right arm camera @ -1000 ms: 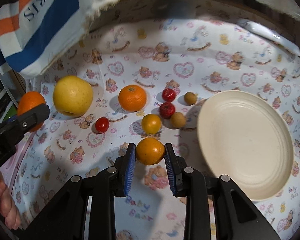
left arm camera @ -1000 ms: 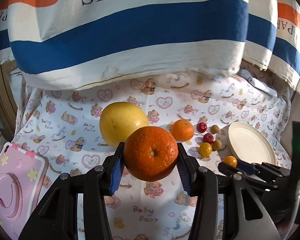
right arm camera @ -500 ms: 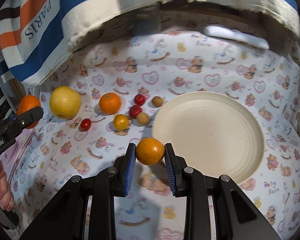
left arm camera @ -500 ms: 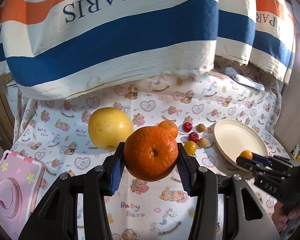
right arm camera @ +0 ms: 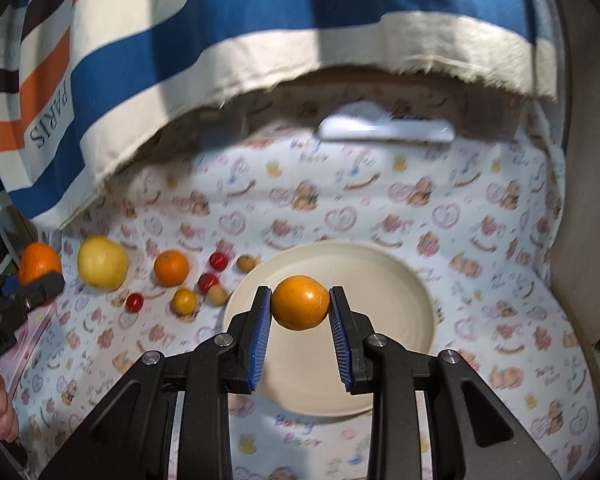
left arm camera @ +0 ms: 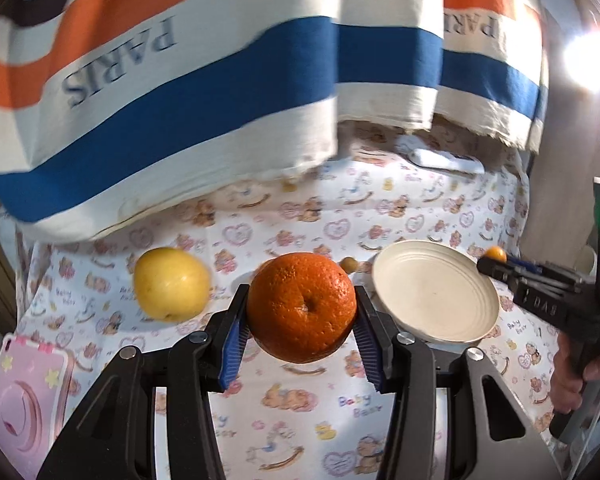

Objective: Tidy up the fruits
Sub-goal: 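Carry both fruits over the cream plate and open both tools to drop them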

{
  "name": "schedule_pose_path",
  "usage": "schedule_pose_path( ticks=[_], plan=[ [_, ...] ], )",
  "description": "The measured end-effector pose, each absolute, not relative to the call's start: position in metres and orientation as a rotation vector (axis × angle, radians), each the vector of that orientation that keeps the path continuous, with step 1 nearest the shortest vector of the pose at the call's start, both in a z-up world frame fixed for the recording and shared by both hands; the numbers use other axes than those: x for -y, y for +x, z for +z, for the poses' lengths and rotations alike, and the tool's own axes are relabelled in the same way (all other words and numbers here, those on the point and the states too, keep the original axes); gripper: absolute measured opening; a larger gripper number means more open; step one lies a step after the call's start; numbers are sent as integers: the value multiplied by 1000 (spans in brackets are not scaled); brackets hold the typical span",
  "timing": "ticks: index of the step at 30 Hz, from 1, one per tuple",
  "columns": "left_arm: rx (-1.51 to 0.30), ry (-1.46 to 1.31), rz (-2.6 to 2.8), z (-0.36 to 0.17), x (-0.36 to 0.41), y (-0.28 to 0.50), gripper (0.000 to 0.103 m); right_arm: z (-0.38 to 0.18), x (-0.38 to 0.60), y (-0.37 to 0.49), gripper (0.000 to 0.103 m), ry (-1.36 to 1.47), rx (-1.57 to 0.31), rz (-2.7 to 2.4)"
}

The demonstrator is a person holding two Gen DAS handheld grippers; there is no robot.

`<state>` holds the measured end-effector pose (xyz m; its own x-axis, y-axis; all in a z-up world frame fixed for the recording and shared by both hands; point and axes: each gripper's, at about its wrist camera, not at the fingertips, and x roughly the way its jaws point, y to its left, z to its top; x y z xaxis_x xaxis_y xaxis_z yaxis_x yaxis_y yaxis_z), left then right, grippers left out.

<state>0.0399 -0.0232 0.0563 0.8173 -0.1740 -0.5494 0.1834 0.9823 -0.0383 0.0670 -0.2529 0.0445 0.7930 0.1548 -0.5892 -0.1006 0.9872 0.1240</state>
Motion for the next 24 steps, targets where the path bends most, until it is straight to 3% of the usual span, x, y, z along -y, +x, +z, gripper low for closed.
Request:
schedule_pose_path(
  ticks=[10,24],
  plan=[
    [-650,53,-287,54,92,77,48,37,287,77,30,118,-651,116],
    [-737,99,-315,9,137,136,48,0,308,104,30,148,-774,89]
  ],
)
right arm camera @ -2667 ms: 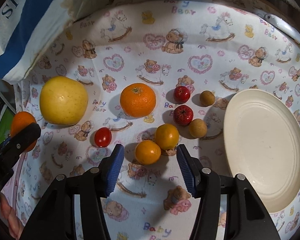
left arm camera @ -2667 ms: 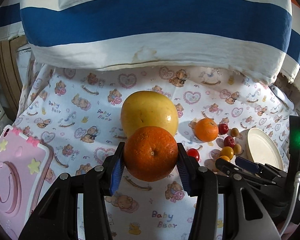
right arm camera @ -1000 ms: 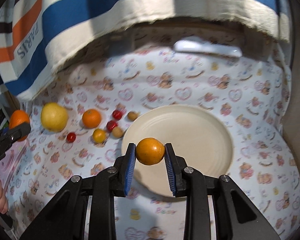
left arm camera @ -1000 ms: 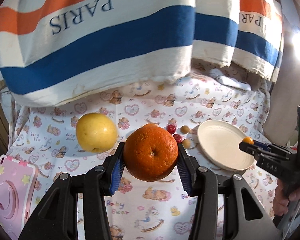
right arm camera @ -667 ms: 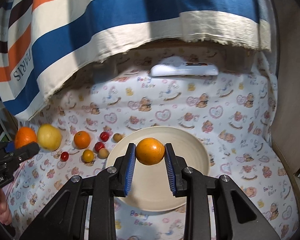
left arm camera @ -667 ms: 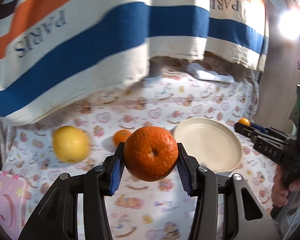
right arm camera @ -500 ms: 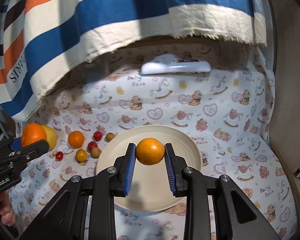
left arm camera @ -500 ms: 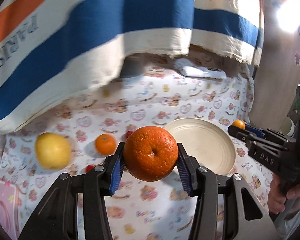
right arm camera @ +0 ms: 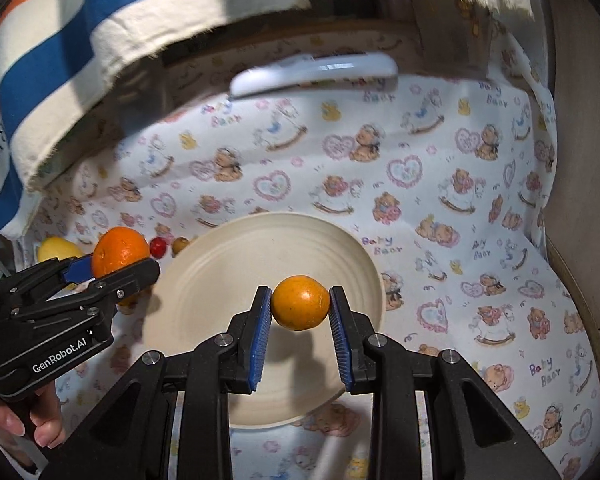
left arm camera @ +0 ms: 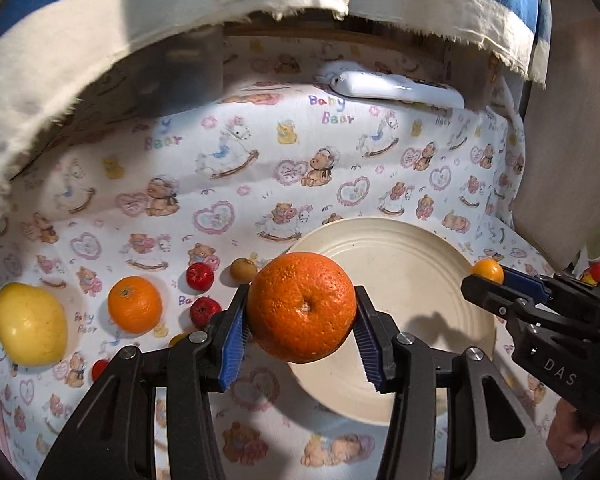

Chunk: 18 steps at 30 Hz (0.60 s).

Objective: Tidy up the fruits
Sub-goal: 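Carry both fruits over the cream plate and open both tools to drop them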

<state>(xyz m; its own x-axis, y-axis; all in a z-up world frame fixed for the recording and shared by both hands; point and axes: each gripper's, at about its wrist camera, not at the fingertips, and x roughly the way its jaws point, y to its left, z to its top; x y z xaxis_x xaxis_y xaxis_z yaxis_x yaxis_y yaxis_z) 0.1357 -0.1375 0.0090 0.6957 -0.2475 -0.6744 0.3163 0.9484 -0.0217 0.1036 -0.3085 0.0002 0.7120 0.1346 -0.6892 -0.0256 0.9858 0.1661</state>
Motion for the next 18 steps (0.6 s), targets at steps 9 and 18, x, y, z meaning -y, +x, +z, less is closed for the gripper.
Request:
schedule_pose_path(
  ticks=[9,18],
  plan=[
    [-743,184,-330,-7,149,135,48,-15,313,114,30,125,-843,50],
    [-793,196,-315,-22,149,140,48,-21,311,116,30,79,-854,11]
  ],
)
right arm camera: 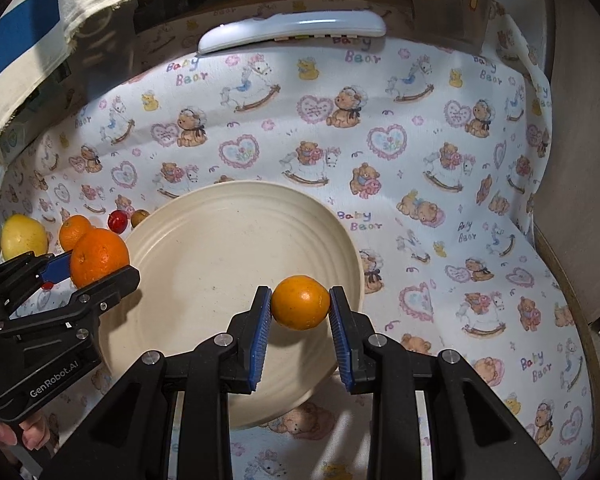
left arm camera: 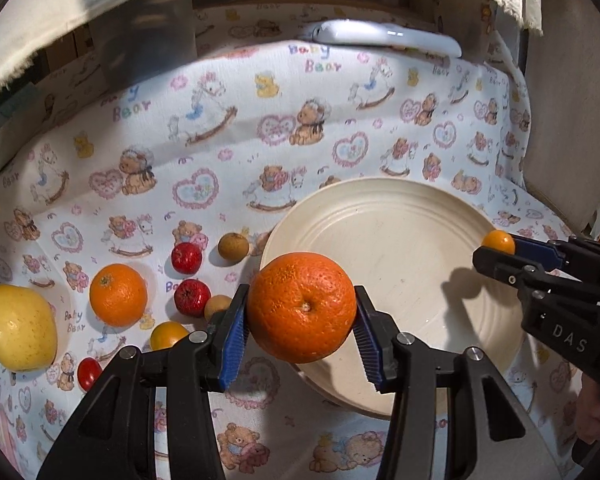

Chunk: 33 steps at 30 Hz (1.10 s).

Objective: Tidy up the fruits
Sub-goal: 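Carry both fruits over the cream plate and open both tools to drop them, then move both open tools back toward the remaining fruits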

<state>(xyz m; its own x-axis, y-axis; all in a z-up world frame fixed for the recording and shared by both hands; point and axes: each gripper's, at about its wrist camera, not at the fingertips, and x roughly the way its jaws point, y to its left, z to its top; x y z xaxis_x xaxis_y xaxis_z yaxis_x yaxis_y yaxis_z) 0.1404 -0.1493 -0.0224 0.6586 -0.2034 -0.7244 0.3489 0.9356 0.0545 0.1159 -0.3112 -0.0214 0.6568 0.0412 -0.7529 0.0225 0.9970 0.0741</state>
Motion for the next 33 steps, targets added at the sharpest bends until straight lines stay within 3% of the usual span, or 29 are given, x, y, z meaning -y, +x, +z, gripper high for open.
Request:
schedule_pose_path(
  ticks=[14,18,21,23,25,33],
  plan=[
    [-774,199,-328,-21,150,140,50,-27,310,118,30,58,-875,11],
    [-752,213,-324,-19,152,136,58,-27,311,118,31,59,-878,15],
    [-734,222,-329,-16,153,133,58,-26,311,117,37,67,-873,22],
    [-722,220,-326,-13,152,131,60,-23,311,115,53,74,-855,35],
    [-708,213,-320,-9,151,129,63,-17,309,109,60,70,-822,32],
    [-636,173,-306,20,138,120,69,7,308,94,61,99,-725,65]
  ],
)
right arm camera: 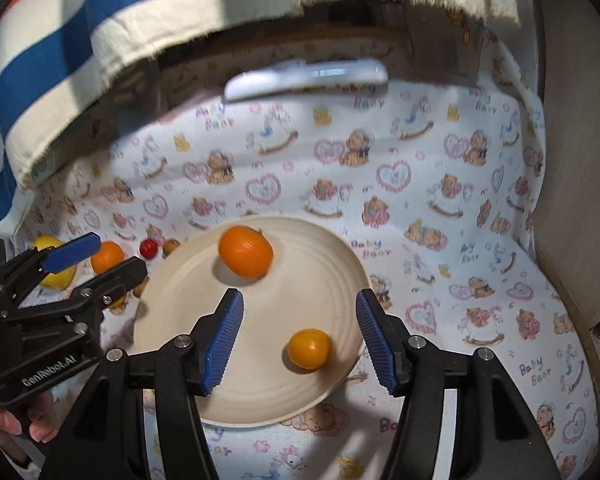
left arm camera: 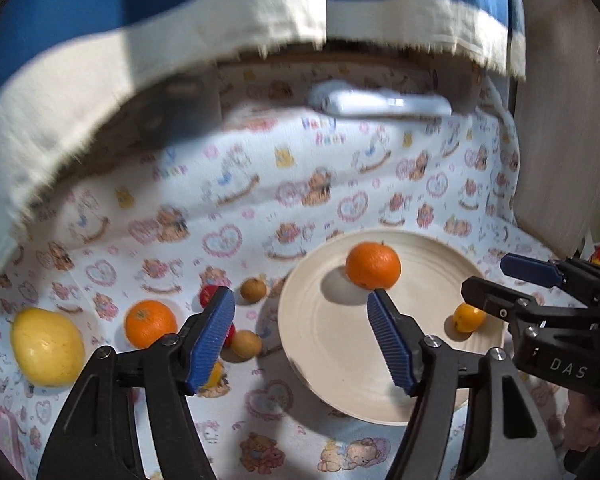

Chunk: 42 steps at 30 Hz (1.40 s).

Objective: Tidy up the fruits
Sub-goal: 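Move both open tools back toward the remaining fruits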

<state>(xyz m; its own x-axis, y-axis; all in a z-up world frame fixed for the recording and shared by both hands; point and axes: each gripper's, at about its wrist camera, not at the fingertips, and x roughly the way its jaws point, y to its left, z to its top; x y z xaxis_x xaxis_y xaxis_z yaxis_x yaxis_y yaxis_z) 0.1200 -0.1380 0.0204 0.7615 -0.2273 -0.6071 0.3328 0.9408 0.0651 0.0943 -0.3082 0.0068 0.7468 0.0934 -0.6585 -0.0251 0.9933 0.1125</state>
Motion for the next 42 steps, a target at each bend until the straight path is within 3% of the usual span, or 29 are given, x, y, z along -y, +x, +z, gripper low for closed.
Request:
schedule_pose_path(
  ticks=[2,5,7,9,12,14,21,34,42],
  plan=[
    [-608,169,-310,31,135,114,72,13,307,90,64,95,-695,66],
    [-546,150,-312,50,127,102,84,21,307,84,65,105,-653,77],
    [-504,136,-305,61,118,92,97,26,306,80,66,108,-629,83],
    [-461,128,-290,71,107,81,102,32,306,74,73,119,-594,96],
    [-406,122,-282,79,91,64,102,41,304,63,77,120,-531,99],
    [-368,119,-268,79,79,52,102,46,301,57,88,103,-494,99],
    [-311,42,-191,60,36,40,102,48,287,45,88,72,-437,133],
    [-443,12,-102,44,-6,72,101,32,279,51,89,57,-469,136],
    [-419,-12,-65,54,-24,72,98,33,269,49,89,26,-457,116]
  ],
)
